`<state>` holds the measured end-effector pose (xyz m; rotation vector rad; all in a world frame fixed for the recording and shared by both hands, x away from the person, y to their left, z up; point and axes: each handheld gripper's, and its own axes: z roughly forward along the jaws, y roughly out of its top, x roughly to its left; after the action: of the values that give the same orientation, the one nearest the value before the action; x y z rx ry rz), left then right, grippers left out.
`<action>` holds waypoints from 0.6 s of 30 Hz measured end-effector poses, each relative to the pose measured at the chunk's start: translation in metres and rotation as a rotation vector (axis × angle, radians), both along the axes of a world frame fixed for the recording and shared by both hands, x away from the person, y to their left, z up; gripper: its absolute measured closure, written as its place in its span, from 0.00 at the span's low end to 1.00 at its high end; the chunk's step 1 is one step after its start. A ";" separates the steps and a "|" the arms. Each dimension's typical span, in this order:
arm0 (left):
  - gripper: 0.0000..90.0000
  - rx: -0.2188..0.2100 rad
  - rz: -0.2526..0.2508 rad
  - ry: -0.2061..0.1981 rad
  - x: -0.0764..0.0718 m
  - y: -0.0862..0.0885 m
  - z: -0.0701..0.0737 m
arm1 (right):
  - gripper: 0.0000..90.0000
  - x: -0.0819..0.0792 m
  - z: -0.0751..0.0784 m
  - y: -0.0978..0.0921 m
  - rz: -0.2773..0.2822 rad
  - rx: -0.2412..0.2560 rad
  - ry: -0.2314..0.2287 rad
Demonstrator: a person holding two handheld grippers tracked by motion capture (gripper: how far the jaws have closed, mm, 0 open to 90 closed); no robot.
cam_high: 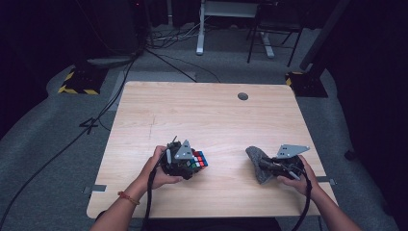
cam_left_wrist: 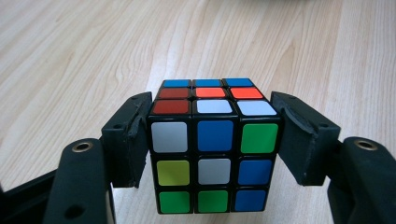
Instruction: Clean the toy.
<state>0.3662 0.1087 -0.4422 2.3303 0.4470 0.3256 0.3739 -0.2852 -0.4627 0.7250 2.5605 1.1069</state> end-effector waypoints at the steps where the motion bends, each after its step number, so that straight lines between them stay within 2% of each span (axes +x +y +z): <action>1: 0.37 0.006 -0.001 0.005 0.001 0.000 -0.001 | 0.81 -0.001 -0.002 0.000 0.002 -0.001 0.002; 5: 0.37 0.016 0.002 0.017 0.002 0.000 -0.005 | 0.80 -0.004 -0.003 0.000 0.009 -0.018 -0.010; 11: 0.37 0.004 0.008 0.029 0.004 0.000 -0.006 | 0.77 -0.007 -0.009 0.000 0.012 -0.046 -0.015; 18: 0.37 -0.012 0.012 0.045 0.009 -0.005 -0.007 | 0.70 -0.006 -0.014 0.002 0.008 -0.056 -0.015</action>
<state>0.3752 0.1036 -0.4494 2.3280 0.4839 0.2766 0.3679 -0.2837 -0.4766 0.6902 2.5727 1.0353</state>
